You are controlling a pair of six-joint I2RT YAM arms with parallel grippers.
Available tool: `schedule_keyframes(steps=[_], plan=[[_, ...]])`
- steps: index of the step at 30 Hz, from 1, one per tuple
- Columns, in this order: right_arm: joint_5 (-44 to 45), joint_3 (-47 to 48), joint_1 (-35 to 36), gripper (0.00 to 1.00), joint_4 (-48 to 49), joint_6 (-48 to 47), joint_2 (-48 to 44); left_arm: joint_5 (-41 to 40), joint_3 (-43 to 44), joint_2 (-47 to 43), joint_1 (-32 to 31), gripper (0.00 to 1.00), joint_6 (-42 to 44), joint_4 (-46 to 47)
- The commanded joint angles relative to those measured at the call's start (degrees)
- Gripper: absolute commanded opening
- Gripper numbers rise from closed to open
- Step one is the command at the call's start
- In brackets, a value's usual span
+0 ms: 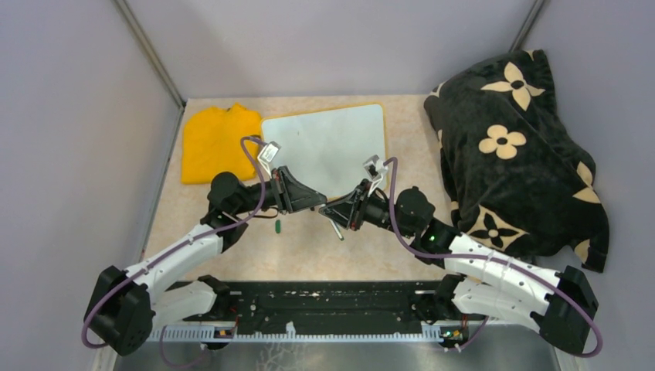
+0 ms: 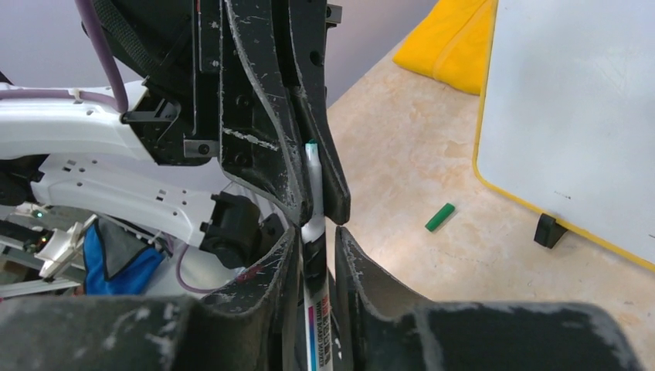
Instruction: Write a sentence on the whiteboard
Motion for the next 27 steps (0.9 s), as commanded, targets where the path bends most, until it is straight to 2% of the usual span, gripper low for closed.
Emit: schedule_keyframes(steps=[1,3,6,21,27], plan=[[0.2,1.6,0.3,0.3,1.1,1.7,-1.9,-2.3,-1.1,-2.9,-0.7,0.0,0.7,0.4],[0.2,1.1,0.3,0.4,1.0,2.1,-2.7,-3.6,-1.3,-3.8,-0.7,0.0,0.9,-0.4],[0.5,0.4,0.3,0.44,0.8,2.6,-3.3,-5.7,-1.9,-5.3,-0.6,0.0,0.5,-0.9],[-2.2,0.9,0.3,0.41,6.3,6.2,0.0,-13.6,-5.8,-10.5,-0.7,0.0,-5.8,1.7],[-2.1,0.8,0.4,0.45,6.6,6.9,0.7,-15.0,-6.4,-11.8,-0.7,0.0,-7.0,2.2]])
